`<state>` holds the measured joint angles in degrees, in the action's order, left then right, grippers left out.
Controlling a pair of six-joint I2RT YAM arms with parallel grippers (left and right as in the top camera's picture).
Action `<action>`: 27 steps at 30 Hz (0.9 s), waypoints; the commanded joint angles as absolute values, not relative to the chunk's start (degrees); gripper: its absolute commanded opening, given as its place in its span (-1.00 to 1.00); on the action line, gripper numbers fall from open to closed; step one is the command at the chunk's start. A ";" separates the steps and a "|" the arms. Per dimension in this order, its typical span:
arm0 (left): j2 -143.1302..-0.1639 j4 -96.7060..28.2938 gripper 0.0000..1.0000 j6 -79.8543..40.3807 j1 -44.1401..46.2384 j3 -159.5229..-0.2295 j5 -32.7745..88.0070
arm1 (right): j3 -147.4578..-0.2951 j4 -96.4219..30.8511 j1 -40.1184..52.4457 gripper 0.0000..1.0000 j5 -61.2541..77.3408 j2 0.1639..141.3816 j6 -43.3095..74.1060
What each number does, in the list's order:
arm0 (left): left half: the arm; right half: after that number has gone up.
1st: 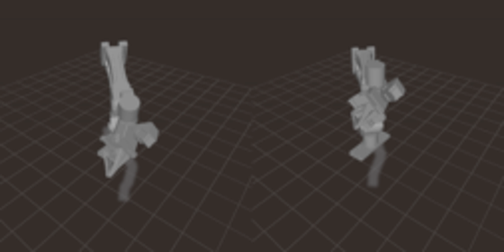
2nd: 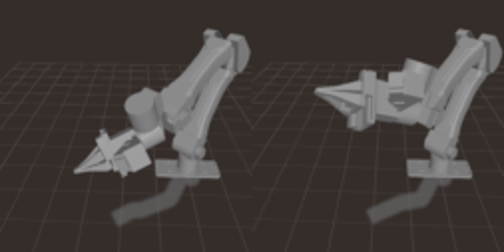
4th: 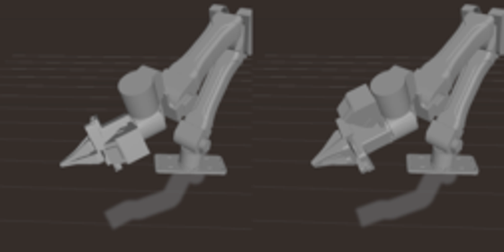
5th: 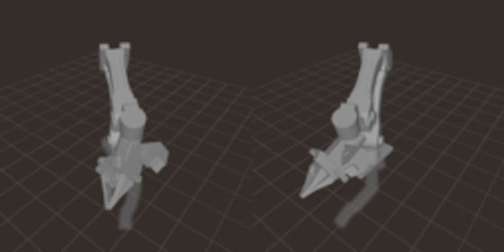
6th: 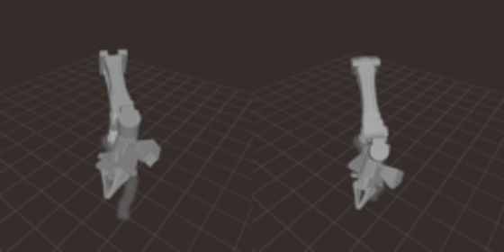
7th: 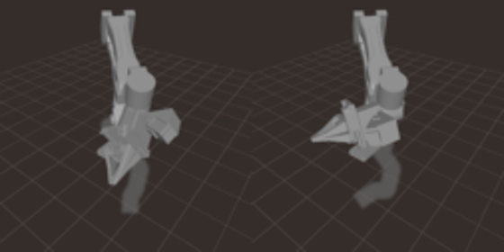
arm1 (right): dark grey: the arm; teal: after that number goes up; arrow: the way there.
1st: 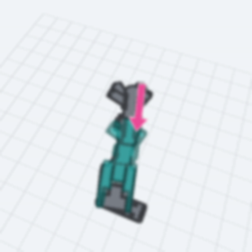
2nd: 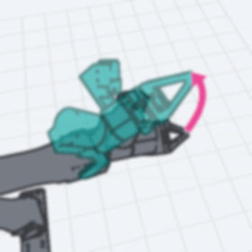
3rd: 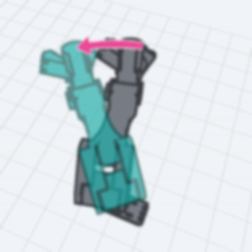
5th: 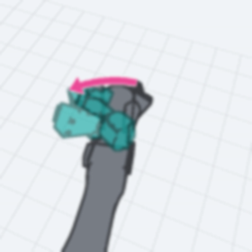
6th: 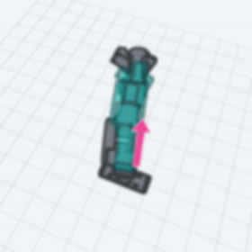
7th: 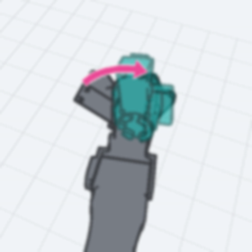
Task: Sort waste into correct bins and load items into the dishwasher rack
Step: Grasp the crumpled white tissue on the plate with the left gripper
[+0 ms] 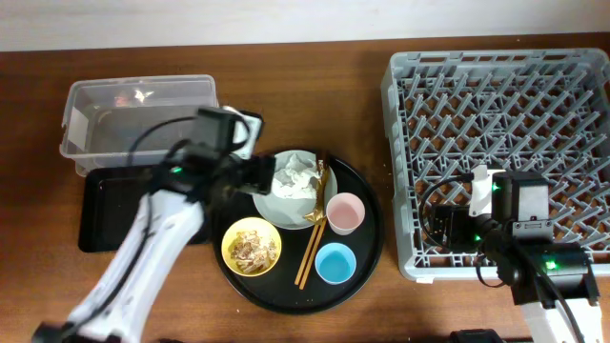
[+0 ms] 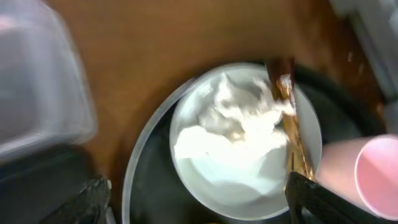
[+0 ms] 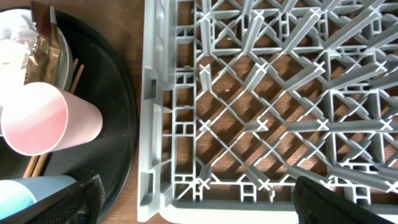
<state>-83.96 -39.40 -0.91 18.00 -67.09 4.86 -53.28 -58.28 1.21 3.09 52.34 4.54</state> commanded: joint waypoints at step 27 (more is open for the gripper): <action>-85.58 -24.91 -0.99 -0.40 16.47 -69.49 -10.20 | -54.57 -58.08 1.50 0.97 3.40 52.18 4.91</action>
<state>-87.15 -25.58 -0.43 20.40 -68.66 -3.31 -53.28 -58.28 1.21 3.09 52.34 4.51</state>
